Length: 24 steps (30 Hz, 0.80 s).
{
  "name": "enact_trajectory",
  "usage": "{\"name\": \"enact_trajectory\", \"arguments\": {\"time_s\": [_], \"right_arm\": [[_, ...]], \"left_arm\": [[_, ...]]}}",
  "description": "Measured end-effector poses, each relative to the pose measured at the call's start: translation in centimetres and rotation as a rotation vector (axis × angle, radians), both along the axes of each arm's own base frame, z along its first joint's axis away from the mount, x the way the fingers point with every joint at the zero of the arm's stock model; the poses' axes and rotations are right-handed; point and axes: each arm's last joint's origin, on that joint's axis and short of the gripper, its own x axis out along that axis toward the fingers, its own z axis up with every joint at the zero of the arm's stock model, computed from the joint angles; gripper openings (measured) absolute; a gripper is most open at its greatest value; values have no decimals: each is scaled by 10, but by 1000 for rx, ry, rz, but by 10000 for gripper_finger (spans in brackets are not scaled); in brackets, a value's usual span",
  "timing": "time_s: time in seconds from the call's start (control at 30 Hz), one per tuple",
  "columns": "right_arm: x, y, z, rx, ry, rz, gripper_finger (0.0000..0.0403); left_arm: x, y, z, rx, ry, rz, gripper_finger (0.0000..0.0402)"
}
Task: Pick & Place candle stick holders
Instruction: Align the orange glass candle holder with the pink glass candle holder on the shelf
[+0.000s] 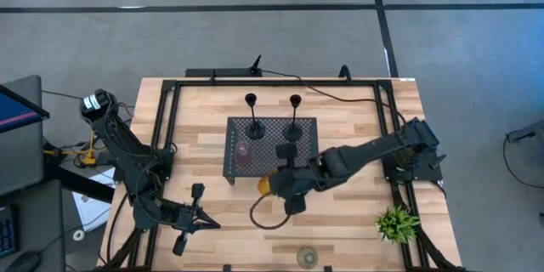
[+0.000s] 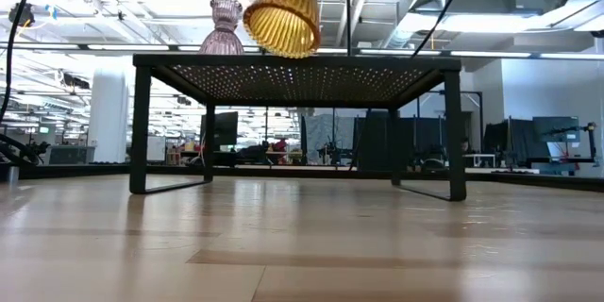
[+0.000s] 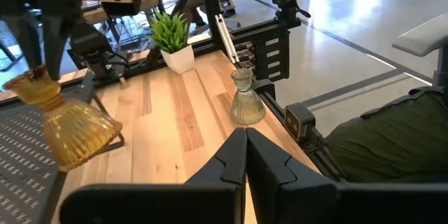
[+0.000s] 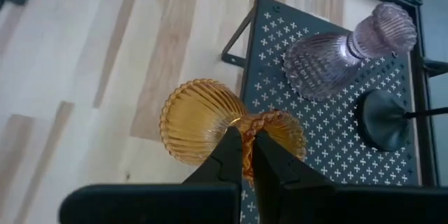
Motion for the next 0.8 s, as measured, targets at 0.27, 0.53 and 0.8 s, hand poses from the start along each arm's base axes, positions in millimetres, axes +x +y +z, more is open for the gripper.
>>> {"name": "enact_trajectory", "arguments": {"time_s": [0.27,0.53,0.8], "right_arm": [[2,-16,22,-27,-21,-29,0],[-4,-15,48,-86,-56,-12,0],[-1,-41,38,-122,17,-80,0]], "left_arm": [[0,0,0,0,0,0,5],[0,0,0,0,0,0,5],[0,0,0,0,0,0,5]]}}
